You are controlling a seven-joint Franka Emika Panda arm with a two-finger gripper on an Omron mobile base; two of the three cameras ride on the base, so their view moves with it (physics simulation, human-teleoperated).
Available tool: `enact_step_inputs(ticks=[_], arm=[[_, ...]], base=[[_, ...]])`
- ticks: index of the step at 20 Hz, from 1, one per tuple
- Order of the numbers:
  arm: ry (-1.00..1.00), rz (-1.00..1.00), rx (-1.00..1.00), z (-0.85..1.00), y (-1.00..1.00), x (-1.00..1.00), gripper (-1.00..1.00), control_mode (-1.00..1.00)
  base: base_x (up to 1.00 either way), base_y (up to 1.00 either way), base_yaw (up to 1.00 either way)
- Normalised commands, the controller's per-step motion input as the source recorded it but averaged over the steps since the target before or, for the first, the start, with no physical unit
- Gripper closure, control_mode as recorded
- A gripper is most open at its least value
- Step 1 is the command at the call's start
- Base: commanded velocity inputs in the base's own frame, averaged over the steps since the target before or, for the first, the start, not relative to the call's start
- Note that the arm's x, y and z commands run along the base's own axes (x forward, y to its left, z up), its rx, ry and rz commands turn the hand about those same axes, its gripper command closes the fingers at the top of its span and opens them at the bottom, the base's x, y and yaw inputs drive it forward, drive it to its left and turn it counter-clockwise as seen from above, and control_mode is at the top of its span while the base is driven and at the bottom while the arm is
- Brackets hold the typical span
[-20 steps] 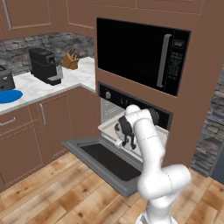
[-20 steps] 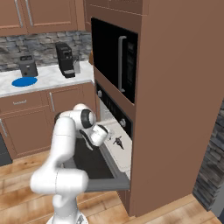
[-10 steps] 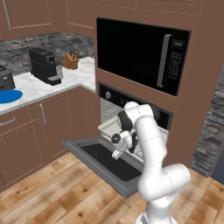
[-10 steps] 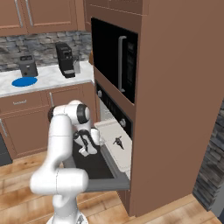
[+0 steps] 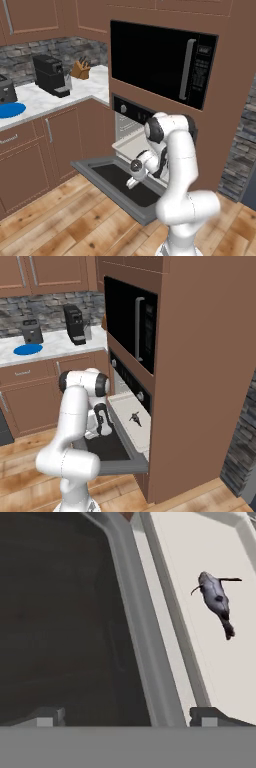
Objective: Place the fish on the rack of the oven, and slide the rack back inside. Close the oven door.
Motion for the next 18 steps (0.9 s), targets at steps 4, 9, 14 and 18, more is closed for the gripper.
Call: enact_step_inputs(ticks=[4,9,14,18], arm=[[0.05,-0.01,0.03,-0.28,0.07,0.31,-1.00,-1.00],[0.00,0.00,0.00,-0.13,-0.05,0.48,-1.00,-1.00],[0.00,0.00,-0.04,-0.15,-0.30,0.70,-1.00,-1.00],[0.09,0.00,-0.05,-0.39,-0.46,0.73,-1.00,-1.00]], base=[[0.00,0.00,0.00],[0.00,0.00,0.00],[0.00,0.00,0.00],[0.00,0.00,0.00]])
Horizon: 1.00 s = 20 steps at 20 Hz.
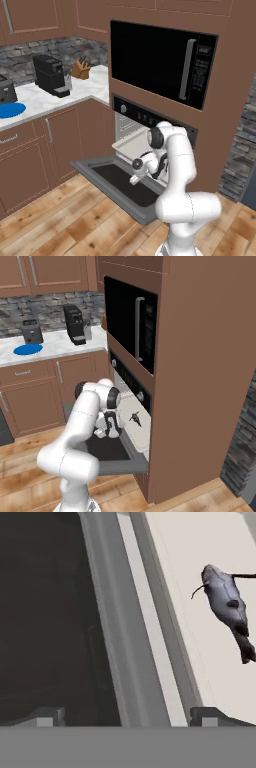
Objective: Place the fish on the rack of the oven, and slide the rack back inside. Close the oven door.
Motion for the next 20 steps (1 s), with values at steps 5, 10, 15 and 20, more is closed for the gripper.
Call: enact_step_inputs(ticks=[5,10,15,20], arm=[[0.18,0.00,-0.06,-0.58,-0.47,0.85,-1.00,-1.00],[0.09,0.00,-0.04,-0.10,-0.76,0.78,-1.00,-1.00],[0.07,-0.02,-0.01,0.05,-0.92,0.71,-1.00,-1.00],[0.07,-0.01,-0.02,0.22,-0.33,0.10,-1.00,-1.00]], base=[[0.00,0.00,0.00],[0.00,0.00,0.00],[0.00,0.00,0.00],[0.00,0.00,0.00]])
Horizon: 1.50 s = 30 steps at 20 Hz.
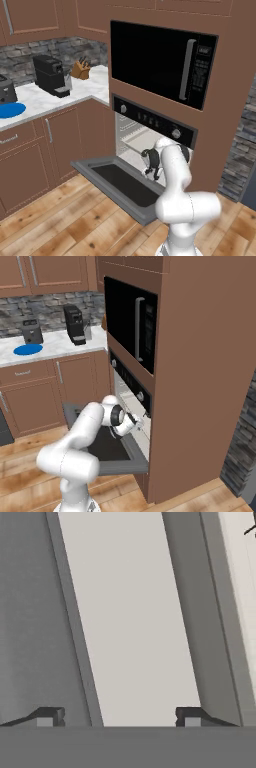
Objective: Place the fish on the rack of the oven, and slide the rack back inside. Close the oven door.
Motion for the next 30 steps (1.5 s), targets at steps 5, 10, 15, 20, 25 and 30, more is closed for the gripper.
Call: enact_step_inputs(ticks=[5,10,15,20,25,30], arm=[[-0.01,0.02,-0.09,0.92,0.41,-0.68,-1.00,-1.00],[-0.02,0.07,-0.02,0.69,0.78,-0.86,-1.00,-1.00],[-0.13,0.04,0.00,0.41,0.91,-0.98,-1.00,-1.00],[-0.27,0.00,0.06,0.79,0.56,-0.70,-1.00,-1.00],[-0.22,0.00,0.17,0.83,0.49,-0.47,-1.00,-1.00],[-0.02,0.00,0.23,0.88,0.49,-0.51,-1.00,-1.00]], base=[[0.00,0.00,0.00],[0.00,0.00,0.00],[0.00,0.00,0.00],[0.00,0.00,0.00],[0.00,0.00,0.00],[0.00,0.00,0.00]])
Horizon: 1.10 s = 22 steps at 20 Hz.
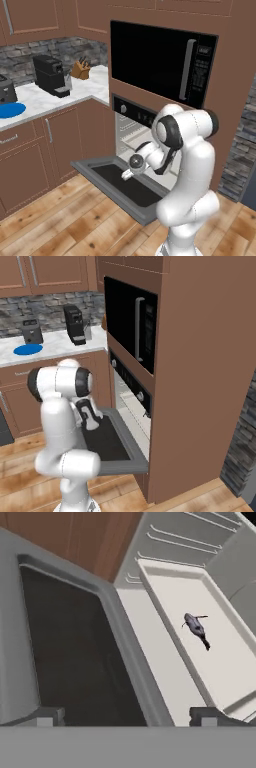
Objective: Place the fish on the rack of the oven, and slide the rack back inside. Close the oven door.
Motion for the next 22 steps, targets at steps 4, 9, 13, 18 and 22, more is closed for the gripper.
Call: enact_step_inputs(ticks=[4,9,13,18,22], arm=[[0.00,0.00,0.25,0.99,0.26,-0.23,-1.00,-1.00],[0.00,0.00,0.24,1.00,0.11,-0.02,-1.00,-1.00],[0.01,0.00,0.17,1.00,0.41,-0.28,-1.00,-1.00],[0.01,0.01,0.05,0.93,0.71,-0.50,-1.00,-1.00],[0.02,0.03,0.01,0.80,0.72,-0.45,-1.00,-1.00]], base=[[0.00,0.00,0.00],[0.00,0.00,0.00],[0.00,0.00,0.00],[0.00,0.00,0.00],[0.00,0.00,0.00]])
